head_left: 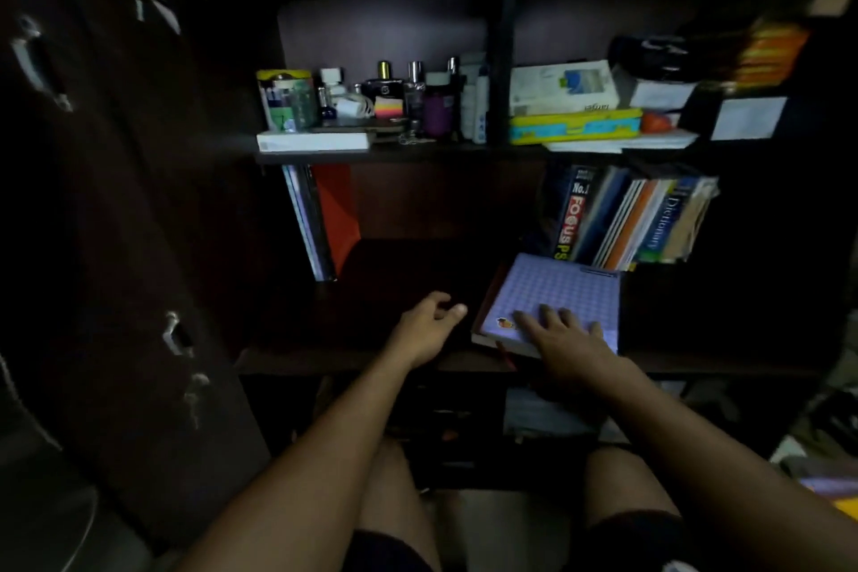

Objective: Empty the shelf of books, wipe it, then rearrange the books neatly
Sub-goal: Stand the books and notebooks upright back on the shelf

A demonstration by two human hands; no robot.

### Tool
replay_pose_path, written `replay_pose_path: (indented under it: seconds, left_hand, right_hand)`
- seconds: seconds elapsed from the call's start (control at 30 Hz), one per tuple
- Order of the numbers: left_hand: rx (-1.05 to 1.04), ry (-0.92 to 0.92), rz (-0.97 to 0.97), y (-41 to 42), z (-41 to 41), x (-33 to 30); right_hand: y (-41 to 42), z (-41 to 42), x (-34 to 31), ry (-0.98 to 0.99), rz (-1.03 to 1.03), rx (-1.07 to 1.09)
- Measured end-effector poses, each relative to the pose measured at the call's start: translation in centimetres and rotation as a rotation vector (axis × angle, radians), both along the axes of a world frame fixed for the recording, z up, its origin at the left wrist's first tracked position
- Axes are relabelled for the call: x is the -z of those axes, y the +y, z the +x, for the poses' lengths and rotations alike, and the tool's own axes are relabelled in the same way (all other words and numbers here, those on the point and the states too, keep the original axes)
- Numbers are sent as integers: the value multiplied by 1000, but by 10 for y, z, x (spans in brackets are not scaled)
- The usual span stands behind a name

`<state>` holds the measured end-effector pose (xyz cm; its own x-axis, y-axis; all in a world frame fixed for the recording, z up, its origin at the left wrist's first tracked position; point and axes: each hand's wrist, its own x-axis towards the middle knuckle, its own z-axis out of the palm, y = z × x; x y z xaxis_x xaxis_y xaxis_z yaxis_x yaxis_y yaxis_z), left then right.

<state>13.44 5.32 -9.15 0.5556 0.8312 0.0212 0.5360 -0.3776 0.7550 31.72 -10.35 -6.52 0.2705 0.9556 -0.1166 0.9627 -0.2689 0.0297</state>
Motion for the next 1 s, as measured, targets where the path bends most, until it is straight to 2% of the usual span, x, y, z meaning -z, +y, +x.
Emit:
replay_pose_path:
  seconds: [0.1,0.17,0.23,0.3,0.37,0.47,0.53,0.6,0.73,0.8,1.0]
  left_hand:
    - [106,106,74,-21,32,-3]
    - [98,175,143,-29,41,-4]
    - [71,185,176,-33,39,-5]
    - [56,148,132,-33,36,-9]
    - [7,53,-30,-31,27,-18]
    - [-99,-257,-430,-23,2,-41]
    - [-152,-400,-549,-16,-33,-56]
    - [-166,-486,-572,-13,-68,-63]
    - [-255,-649,-500,-11,-132,-48]
    - [-317,-744,-472,-8,-151,-38]
    - [-471,-842,-343,15,-170,-33]
  right_hand:
    - [-1,-2,8,-47,14,-13]
    - [0,-2,4,-29,34,-19]
    - [2,-4,-2,17,52,-52]
    - [5,-9,-10,38,62,-79]
    - [12,-20,-19,29,62,-120]
    - [29,-46,-28,2,147,-254]
    - [43,-69,-32,32,240,-344]
    - [54,-85,-31,89,292,-379]
    - [81,-115,-25,-47,365,-341]
    - [97,-131,-20,-41,392,-337]
    - [137,-157,-13,372,383,-410]
